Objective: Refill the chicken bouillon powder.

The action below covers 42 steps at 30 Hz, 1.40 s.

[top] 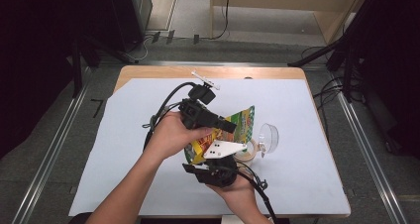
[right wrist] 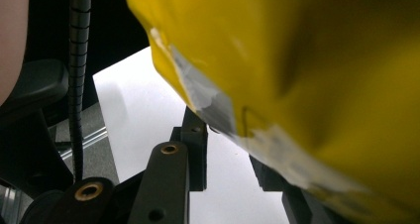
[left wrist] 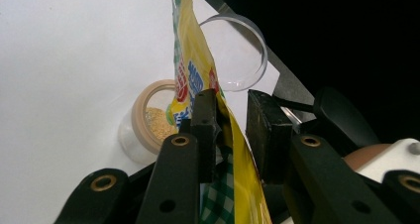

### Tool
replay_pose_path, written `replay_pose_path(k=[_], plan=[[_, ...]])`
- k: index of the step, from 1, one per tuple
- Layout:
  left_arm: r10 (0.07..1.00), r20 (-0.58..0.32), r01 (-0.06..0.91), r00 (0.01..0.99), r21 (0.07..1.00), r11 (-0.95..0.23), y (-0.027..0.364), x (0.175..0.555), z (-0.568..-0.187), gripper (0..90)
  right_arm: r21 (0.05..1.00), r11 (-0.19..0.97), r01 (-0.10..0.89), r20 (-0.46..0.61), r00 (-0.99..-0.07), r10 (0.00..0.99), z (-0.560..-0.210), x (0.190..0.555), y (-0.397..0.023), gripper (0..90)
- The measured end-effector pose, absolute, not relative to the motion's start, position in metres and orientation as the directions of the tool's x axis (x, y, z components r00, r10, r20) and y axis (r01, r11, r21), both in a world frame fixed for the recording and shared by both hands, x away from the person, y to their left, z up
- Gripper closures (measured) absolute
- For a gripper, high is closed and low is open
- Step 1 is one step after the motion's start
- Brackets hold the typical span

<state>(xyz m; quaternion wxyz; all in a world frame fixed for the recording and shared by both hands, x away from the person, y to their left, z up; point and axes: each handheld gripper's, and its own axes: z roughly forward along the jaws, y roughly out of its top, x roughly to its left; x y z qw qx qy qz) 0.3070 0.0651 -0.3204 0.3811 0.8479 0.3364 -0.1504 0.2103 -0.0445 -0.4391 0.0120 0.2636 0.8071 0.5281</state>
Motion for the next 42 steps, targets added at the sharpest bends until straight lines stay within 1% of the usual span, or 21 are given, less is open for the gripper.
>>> replay_pose_path(k=[42], plan=[[0.471,-0.509,0.693,0.721,0.551,-0.465,0.069,0.312,-0.321,74.1,0.857,0.294,0.424,0.284,-0.863,0.418,-0.429,0.206,-0.042,72.3]])
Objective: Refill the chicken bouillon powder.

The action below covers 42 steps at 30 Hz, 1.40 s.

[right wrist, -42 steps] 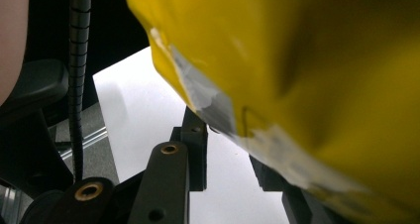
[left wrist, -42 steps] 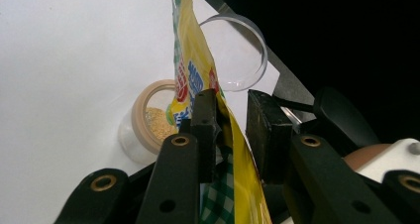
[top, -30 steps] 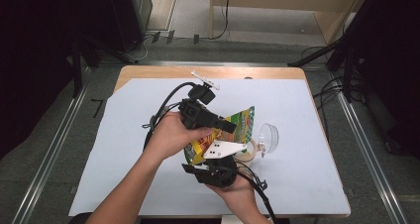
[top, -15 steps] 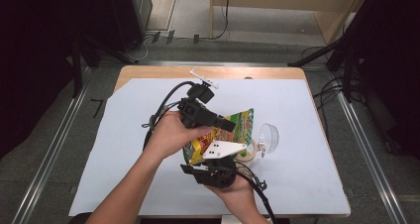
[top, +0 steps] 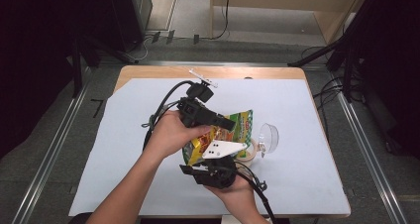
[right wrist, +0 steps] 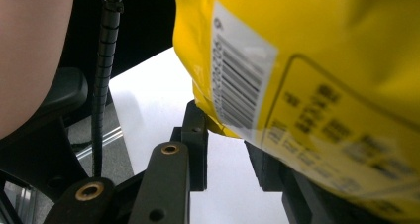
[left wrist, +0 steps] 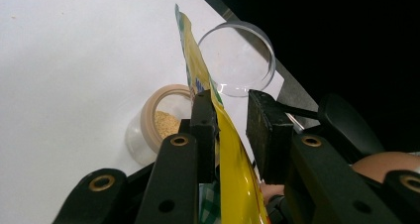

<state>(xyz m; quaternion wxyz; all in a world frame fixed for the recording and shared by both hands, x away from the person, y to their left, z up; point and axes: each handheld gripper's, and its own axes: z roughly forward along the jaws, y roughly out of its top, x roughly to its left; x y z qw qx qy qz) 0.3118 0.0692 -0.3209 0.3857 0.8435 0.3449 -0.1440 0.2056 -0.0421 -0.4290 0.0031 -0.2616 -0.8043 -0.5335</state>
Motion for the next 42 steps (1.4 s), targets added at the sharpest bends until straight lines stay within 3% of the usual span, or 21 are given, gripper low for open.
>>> replay_pose_path(k=[42], plan=[[0.476,-0.494,0.684,0.728,0.578,-0.445,0.067,0.32,-0.325,74.3,0.851,0.307,0.426,0.278,-0.861,0.427,-0.429,0.216,-0.044,72.4]])
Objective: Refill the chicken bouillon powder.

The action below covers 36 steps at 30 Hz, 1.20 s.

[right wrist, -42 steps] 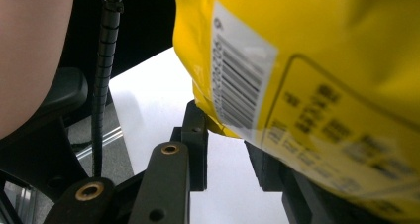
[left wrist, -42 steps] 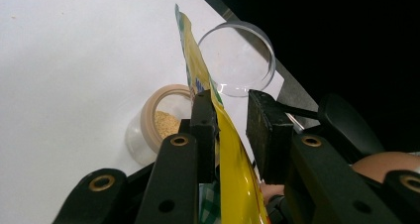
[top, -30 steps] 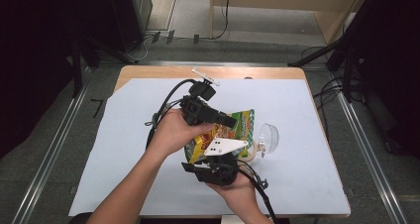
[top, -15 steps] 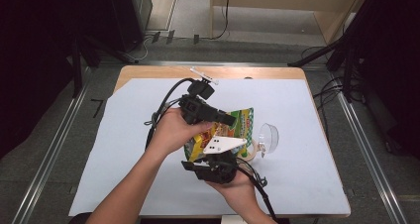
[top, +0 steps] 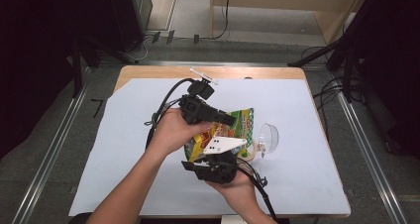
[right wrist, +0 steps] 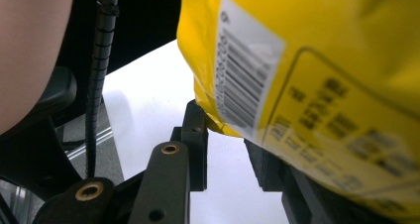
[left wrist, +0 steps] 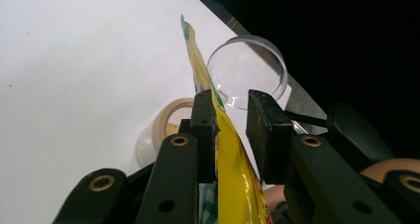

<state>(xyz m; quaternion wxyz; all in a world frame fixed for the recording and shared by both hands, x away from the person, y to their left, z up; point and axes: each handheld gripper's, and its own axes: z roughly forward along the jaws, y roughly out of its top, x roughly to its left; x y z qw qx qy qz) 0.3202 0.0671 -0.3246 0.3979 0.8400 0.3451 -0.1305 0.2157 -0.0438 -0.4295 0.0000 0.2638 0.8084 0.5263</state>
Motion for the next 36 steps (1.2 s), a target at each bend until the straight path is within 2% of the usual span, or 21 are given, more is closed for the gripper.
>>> replay_pose_path(k=[36], plan=[[0.495,-0.493,0.694,0.716,0.583,-0.423,0.0648,0.3188,-0.323,74.4,0.852,0.291,0.436,0.285,-0.851,0.441,-0.4244,0.2121,-0.0431,71.4]])
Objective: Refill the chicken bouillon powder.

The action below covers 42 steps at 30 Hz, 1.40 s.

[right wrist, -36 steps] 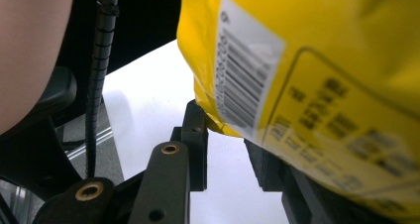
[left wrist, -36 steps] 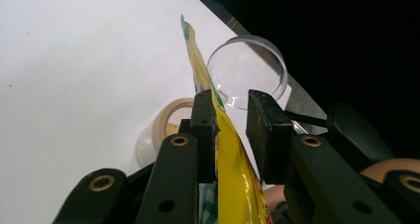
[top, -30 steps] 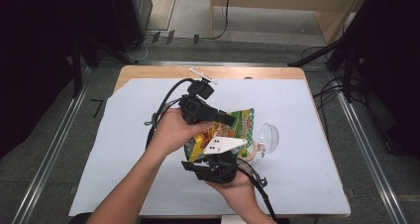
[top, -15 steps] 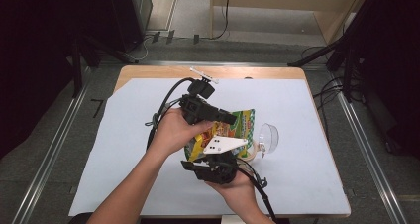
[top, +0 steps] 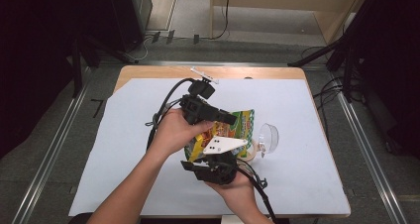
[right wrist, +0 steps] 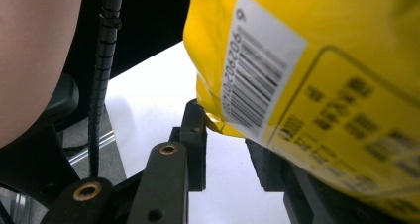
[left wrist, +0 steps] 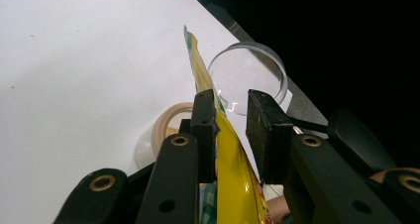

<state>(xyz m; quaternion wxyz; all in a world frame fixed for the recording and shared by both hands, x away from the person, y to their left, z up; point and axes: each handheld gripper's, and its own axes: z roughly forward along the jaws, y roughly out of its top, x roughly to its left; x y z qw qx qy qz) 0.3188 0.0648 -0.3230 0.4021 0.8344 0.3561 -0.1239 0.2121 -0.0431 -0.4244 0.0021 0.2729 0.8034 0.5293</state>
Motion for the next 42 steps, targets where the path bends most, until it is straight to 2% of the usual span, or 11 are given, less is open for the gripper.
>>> replay_pose_path(k=[42], plan=[[0.493,-0.485,0.688,0.722,0.582,-0.435,0.0644,0.3168,-0.3222,74.2,0.854,0.295,0.428,0.278,-0.855,0.438,-0.424,0.2103,-0.0432,71.8]])
